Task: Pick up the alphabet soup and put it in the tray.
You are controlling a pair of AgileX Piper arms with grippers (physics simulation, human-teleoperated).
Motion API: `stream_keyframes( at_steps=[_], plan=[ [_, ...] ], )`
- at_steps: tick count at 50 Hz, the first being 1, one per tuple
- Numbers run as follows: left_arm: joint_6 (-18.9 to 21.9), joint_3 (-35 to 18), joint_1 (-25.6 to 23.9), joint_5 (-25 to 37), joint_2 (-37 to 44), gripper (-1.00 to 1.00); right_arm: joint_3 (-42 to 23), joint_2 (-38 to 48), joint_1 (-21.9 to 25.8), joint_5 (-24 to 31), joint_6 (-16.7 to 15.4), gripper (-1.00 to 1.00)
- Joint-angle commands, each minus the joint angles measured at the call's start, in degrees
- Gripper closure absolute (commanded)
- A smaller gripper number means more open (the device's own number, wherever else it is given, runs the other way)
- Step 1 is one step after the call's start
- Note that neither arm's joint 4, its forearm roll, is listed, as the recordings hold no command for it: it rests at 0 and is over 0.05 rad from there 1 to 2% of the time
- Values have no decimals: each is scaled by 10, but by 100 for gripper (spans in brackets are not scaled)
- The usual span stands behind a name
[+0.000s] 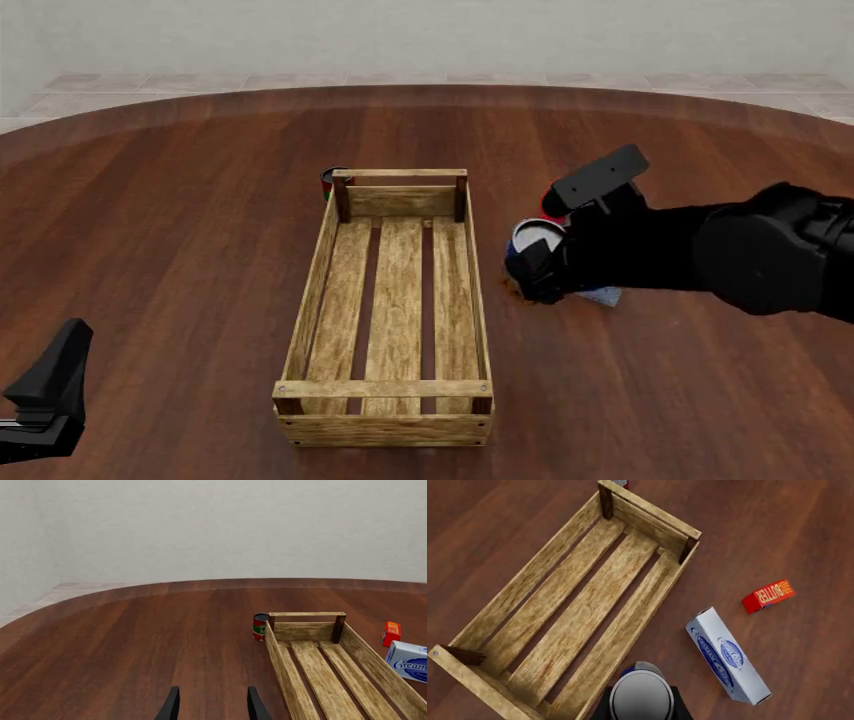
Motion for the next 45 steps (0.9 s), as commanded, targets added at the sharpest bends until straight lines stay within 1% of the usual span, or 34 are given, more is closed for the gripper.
stream_keyframes(
  at_steps=[1,25,34,45],
  plan=[
    [0,0,0,2,-2,-100,-38,17,26,3,8,100],
    [0,0,0,2,-2,-100,-114,76,85,5,16,100],
    [0,0,-1,2,-2,-100,-138,111,109,-3,21,100],
    [0,0,0,2,-2,-100,-158,150,122,-13,25,100]
  ],
)
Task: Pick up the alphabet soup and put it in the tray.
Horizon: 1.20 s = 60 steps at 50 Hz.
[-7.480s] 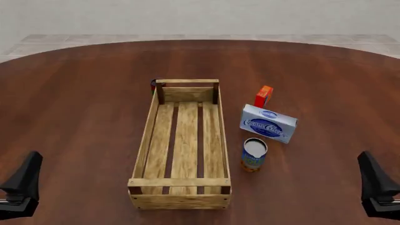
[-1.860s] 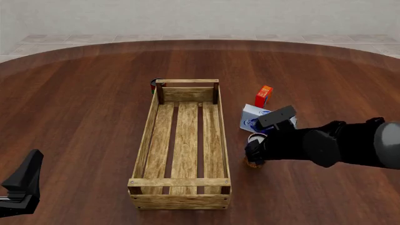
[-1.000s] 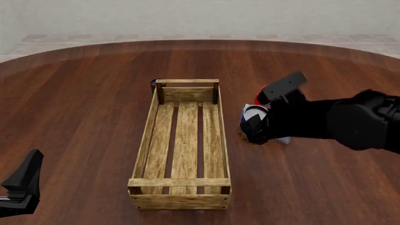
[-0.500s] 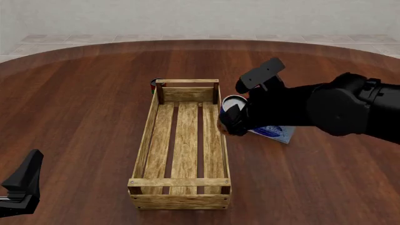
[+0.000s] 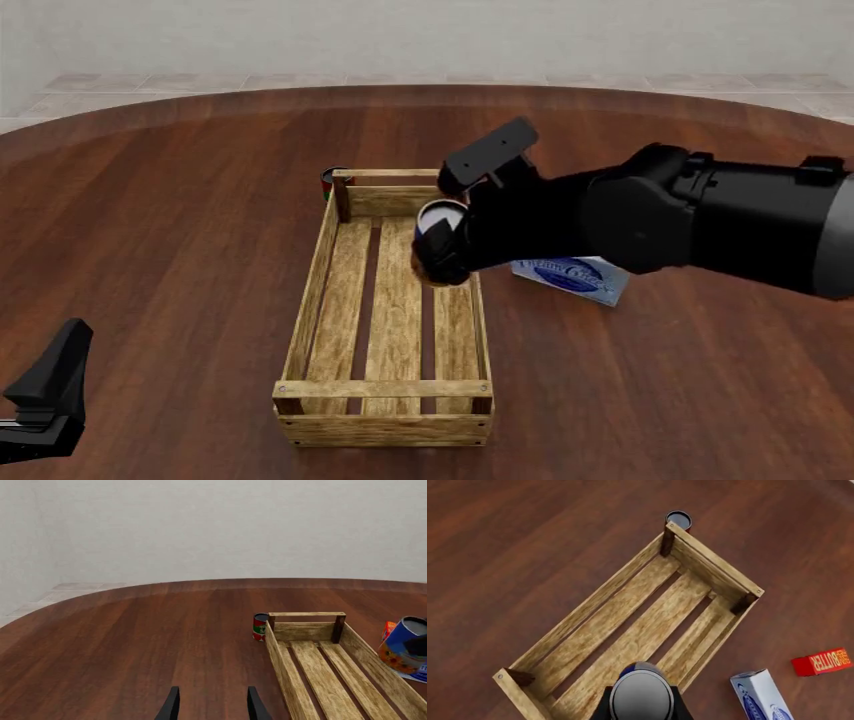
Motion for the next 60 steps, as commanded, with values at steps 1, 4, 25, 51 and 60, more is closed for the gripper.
stream_keyframes(
  at_steps=[1,4,25,51,60],
  plan=[
    [0,0,0,2,-2,-100,-27,46,18,-19,14,100],
    [0,0,0,2,-2,-100,-33,55,21,-21,16,100],
    [0,0,0,2,-2,-100,-52,107,28,-33,21,100],
    [0,0,0,2,-2,-100,-75,175,32,-46,28,100],
    [0,0,0,2,-2,-100,-79,191,32,-49,31,100]
  ],
)
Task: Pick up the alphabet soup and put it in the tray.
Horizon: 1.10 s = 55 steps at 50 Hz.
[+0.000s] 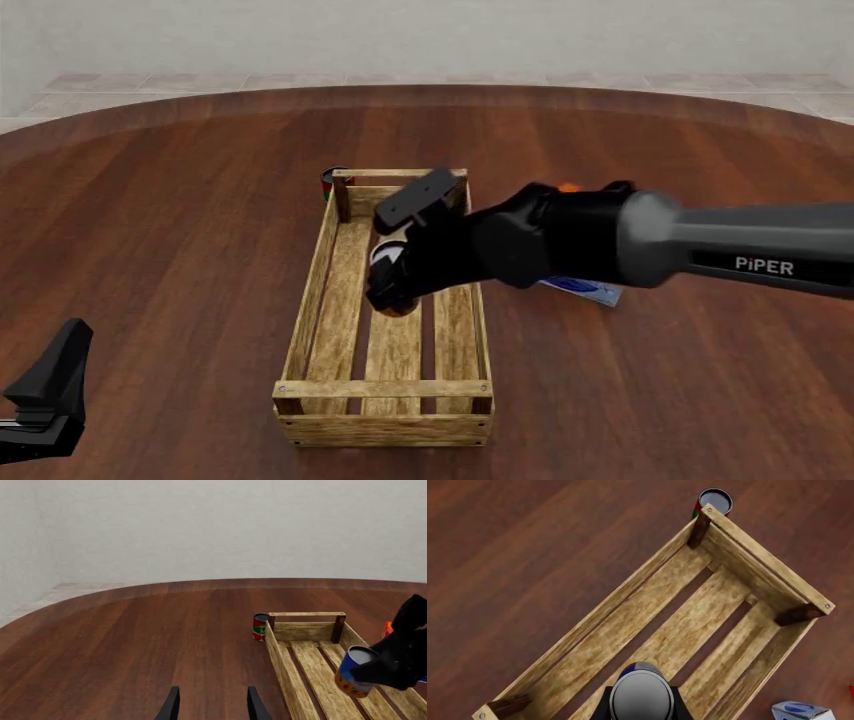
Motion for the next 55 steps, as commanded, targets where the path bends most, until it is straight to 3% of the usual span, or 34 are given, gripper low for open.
stream_keyframes(
  at_steps=[1,44,45,55],
  plan=[
    [0,0,0,2,-2,-100,-9,28,2,-14,13,100],
    [0,0,0,2,-2,-100,-13,71,-9,-29,25,100],
    [0,0,0,2,-2,-100,-13,71,-9,-28,25,-100],
    [0,0,0,2,-2,-100,-8,63,-15,-29,25,-100]
  ],
)
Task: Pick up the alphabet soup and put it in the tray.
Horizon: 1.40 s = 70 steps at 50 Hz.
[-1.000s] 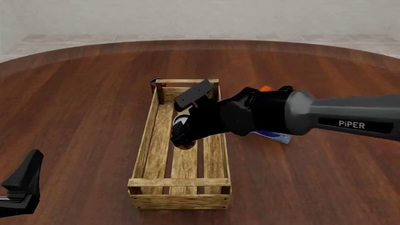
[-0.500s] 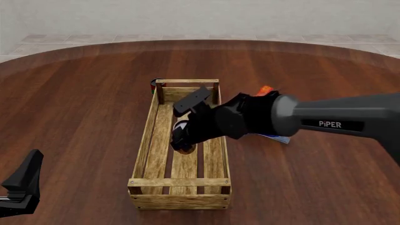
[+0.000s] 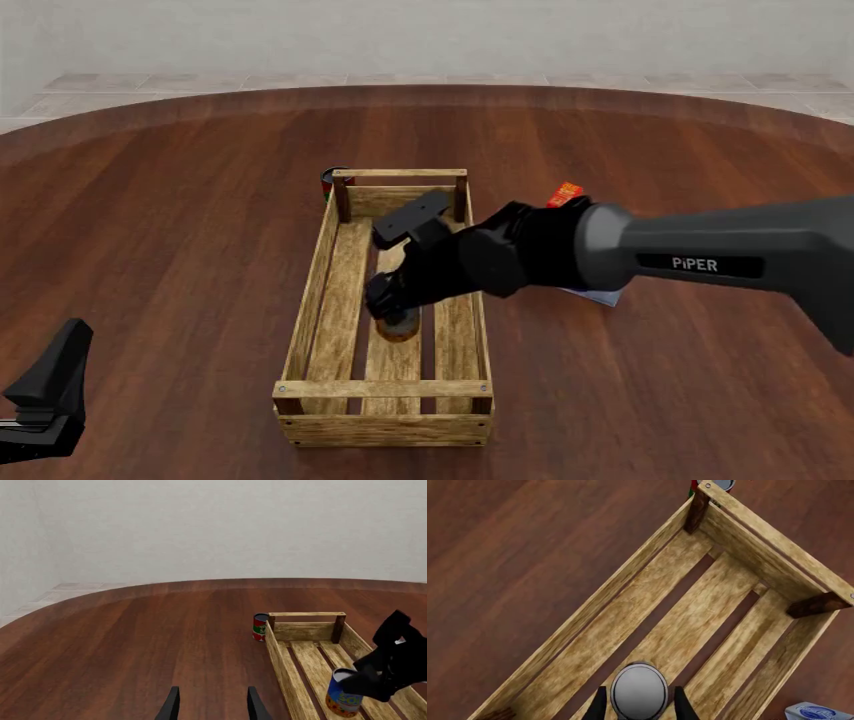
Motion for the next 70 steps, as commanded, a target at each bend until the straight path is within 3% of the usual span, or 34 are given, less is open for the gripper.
stream_keyframes(
  at_steps=[1,28,50,70],
  plan=[
    [0,0,0,2,-2,-100,5,3,-5,-12,5,-100],
    [0,0,0,2,-2,-100,45,-92,-6,-6,-11,-100],
    [0,0,0,2,-2,-100,135,-215,-24,-23,-17,-100],
    [0,0,0,2,-2,-100,246,-346,-74,-48,8,-100]
  ],
)
